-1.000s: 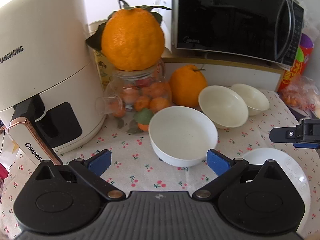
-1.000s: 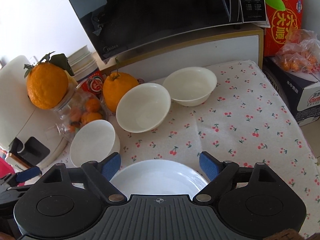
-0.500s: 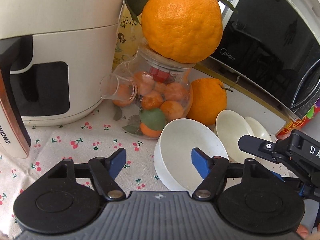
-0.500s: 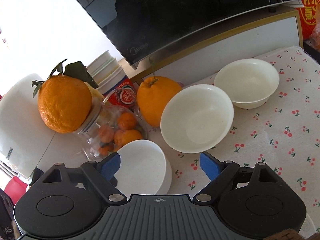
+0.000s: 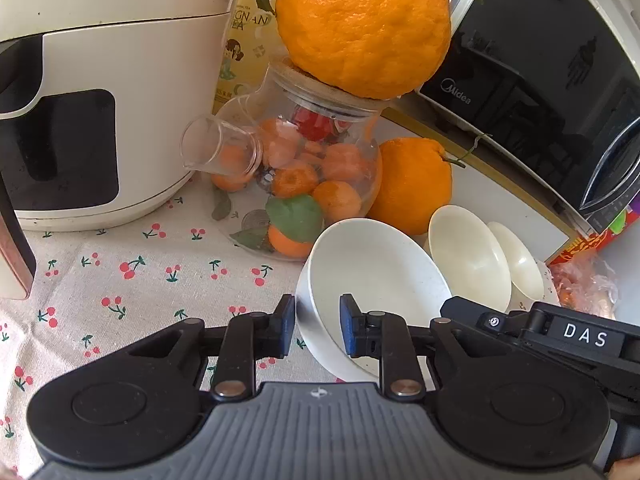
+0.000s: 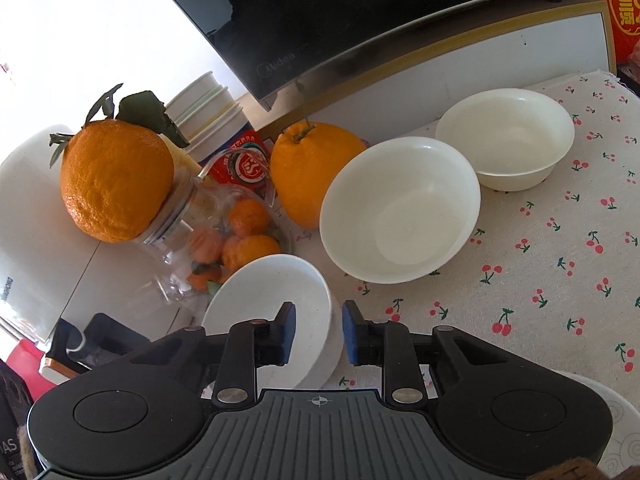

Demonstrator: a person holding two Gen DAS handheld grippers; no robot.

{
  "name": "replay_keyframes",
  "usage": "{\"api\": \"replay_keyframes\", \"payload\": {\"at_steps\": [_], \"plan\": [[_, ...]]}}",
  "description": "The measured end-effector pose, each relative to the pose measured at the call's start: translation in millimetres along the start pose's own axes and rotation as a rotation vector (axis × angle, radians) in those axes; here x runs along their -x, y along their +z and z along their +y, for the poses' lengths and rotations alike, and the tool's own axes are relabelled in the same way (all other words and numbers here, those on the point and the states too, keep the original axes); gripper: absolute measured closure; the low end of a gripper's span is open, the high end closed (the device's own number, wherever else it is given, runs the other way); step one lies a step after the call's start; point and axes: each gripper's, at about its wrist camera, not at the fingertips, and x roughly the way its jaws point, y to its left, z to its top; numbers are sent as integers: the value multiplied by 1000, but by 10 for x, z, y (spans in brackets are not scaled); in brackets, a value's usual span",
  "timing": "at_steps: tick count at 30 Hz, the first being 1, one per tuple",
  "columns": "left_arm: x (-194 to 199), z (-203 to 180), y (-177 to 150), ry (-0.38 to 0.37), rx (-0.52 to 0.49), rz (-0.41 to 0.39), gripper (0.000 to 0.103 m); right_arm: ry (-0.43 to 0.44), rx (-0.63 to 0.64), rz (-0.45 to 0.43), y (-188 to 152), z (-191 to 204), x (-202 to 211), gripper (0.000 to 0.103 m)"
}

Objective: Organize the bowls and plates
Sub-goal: 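Close the left gripper on a white bowl rim while the right gripper grasps it too, then lift the white bowl with both grippers and carry it beside the plate stack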

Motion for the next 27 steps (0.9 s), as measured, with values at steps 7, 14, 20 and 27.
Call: {"api": "replay_keyframes", "payload": {"at_steps": [7,14,20,27], "plan": [[75,16,18,0,8,-2,85,3,5,2,-34,33,25,85],[174,7,30,-2,-10,-5,86,18,37,-4,-40,120,139,85],[319,-12,20,-7,-55,-14,86,36,79,-14,-75,218,280,84],[528,49,-26,-17,-74,-8,85,58,121,-12,-170,347,439,84]]}}
